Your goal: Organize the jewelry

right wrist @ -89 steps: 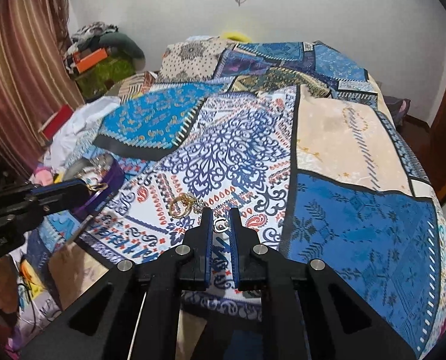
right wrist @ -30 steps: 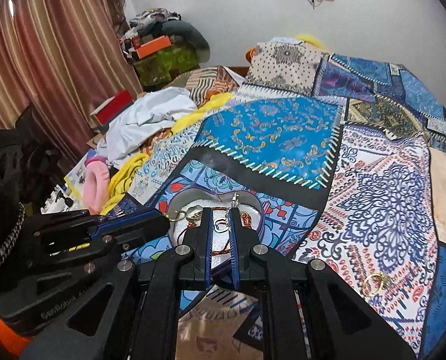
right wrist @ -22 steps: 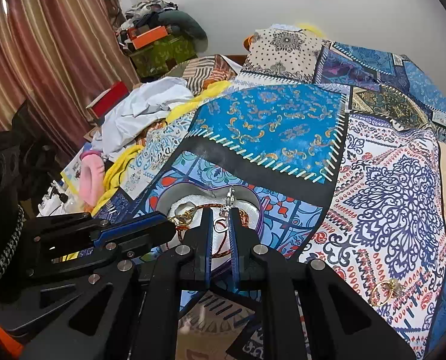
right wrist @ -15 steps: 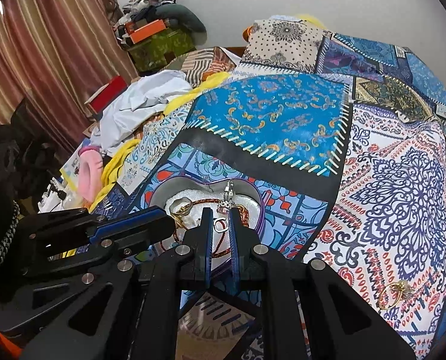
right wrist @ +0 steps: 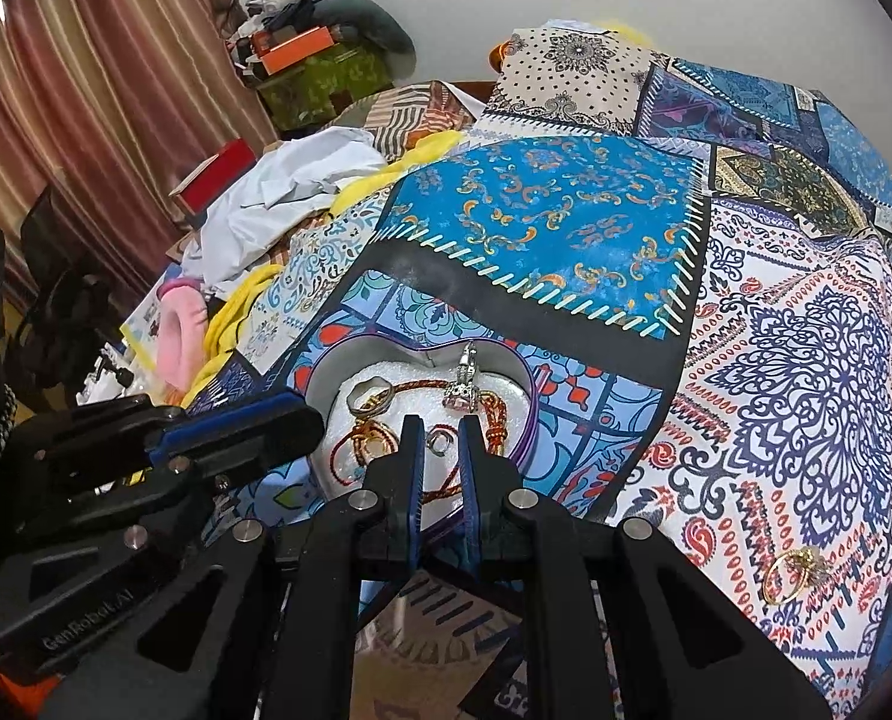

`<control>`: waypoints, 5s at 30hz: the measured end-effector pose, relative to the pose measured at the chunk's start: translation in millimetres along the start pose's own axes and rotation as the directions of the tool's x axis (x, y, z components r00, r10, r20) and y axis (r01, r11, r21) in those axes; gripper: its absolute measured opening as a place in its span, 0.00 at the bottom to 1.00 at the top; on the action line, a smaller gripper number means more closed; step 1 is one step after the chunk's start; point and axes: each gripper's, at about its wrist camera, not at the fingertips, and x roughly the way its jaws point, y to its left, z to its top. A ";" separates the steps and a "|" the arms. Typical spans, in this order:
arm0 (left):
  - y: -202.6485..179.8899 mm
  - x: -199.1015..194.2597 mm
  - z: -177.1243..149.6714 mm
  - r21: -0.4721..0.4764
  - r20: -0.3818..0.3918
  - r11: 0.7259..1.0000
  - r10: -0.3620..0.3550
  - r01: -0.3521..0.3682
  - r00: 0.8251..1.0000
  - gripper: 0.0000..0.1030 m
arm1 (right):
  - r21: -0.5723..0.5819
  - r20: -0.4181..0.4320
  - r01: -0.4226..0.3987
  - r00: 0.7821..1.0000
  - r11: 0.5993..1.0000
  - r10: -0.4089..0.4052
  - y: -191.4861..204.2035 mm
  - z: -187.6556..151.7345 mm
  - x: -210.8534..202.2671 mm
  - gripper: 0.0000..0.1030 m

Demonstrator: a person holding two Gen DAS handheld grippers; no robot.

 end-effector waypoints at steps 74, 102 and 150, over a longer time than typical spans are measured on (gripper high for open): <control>-100.0 43.1 -3.3 0.169 -0.101 0.982 -0.064 0.080 0.993 0.33 | 0.068 0.049 0.240 0.969 0.968 -0.243 -110.9 -51.5 -70.9 0.18; -147.9 70.5 1.3 0.240 -0.173 0.960 -0.106 0.147 0.979 0.33 | 0.167 0.190 0.201 0.954 0.965 -0.232 -122.0 -61.5 -124.4 0.09; -137.2 10.0 21.2 0.230 0.010 0.967 -0.113 0.108 0.993 0.17 | 0.143 0.269 0.152 0.945 0.978 -0.186 -84.3 -44.4 -146.4 0.09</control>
